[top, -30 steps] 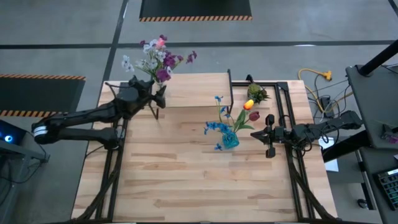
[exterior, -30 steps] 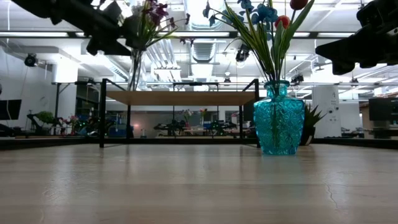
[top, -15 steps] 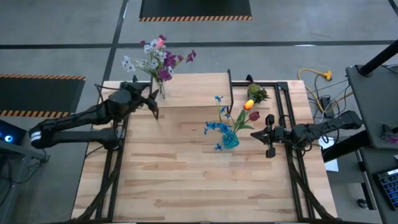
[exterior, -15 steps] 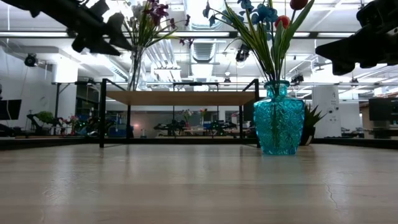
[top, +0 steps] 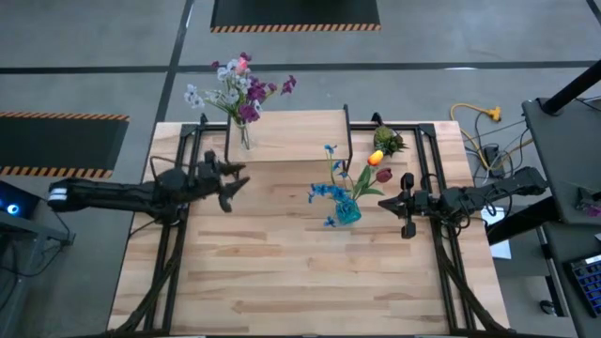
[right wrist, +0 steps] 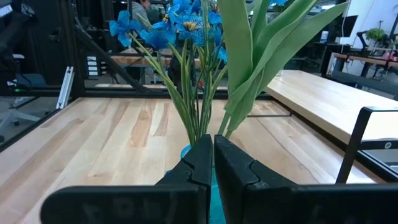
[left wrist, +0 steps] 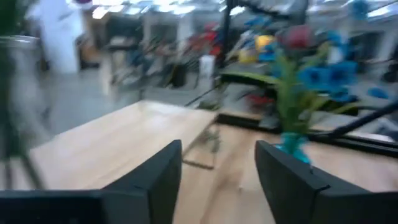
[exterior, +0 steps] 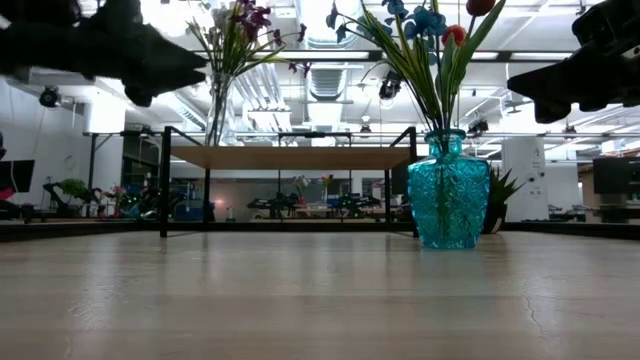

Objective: Pick and place flowers into a vace then onto a shelf
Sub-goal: Put the blue transparent vase on the shelf

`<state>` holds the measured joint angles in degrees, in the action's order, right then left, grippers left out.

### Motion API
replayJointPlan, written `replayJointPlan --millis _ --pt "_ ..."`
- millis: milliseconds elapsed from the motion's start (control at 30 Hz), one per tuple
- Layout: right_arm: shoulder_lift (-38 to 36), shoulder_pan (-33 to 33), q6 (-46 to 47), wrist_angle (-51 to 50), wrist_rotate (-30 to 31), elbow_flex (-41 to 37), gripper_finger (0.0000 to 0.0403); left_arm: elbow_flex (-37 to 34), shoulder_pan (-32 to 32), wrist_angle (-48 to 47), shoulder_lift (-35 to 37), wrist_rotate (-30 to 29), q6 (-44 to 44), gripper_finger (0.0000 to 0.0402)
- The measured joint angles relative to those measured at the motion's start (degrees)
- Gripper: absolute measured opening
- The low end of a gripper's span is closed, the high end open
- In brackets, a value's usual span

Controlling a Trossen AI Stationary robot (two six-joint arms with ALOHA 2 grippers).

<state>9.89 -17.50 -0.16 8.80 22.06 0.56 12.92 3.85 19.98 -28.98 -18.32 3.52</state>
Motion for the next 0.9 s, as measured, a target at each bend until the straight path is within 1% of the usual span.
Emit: replayJointPlan --millis 100,200,333,467,533,567,733,833,900 --pt "0.00 0.02 0.00 0.04 0.00 0.00 0.0008 -5.55 -1.46 9.03 0.20 2.18 -1.41 0.0153" --pt "0.00 0.00 0.00 0.21 0.01 0.00 0.0008 -9.10 -1.68 13.85 0.20 3.45 -1.15 0.0116" --pt "0.00 0.02 -0.02 0.35 0.02 0.00 0.0008 -10.77 -1.65 14.90 0.18 5.22 -2.25 0.0063" --pt "0.00 0.02 -0.06 0.41 0.02 0.00 0.0008 -9.98 -1.65 14.92 0.13 12.17 -4.91 0.0010" --pt "0.00 0.02 -0.17 0.44 0.02 0.00 0.0008 -9.29 -1.60 14.40 0.18 14.76 -5.87 0.0005" --pt "0.00 0.00 -0.17 0.44 0.02 0.00 0.0008 -9.14 -1.59 14.17 0.34 15.03 -6.21 0.0005" --pt "0.00 0.02 -0.20 0.46 0.02 0.00 0.0008 -10.30 -1.59 10.75 2.47 15.29 -6.07 0.0001" --pt "0.00 0.02 -0.39 0.71 0.02 0.00 0.0008 -11.99 -1.59 10.64 4.67 15.29 -5.58 0.0000" --pt "0.00 0.00 -1.05 1.01 -0.02 0.00 0.0008 -12.28 -1.59 8.80 6.77 15.28 -5.30 0.0000"
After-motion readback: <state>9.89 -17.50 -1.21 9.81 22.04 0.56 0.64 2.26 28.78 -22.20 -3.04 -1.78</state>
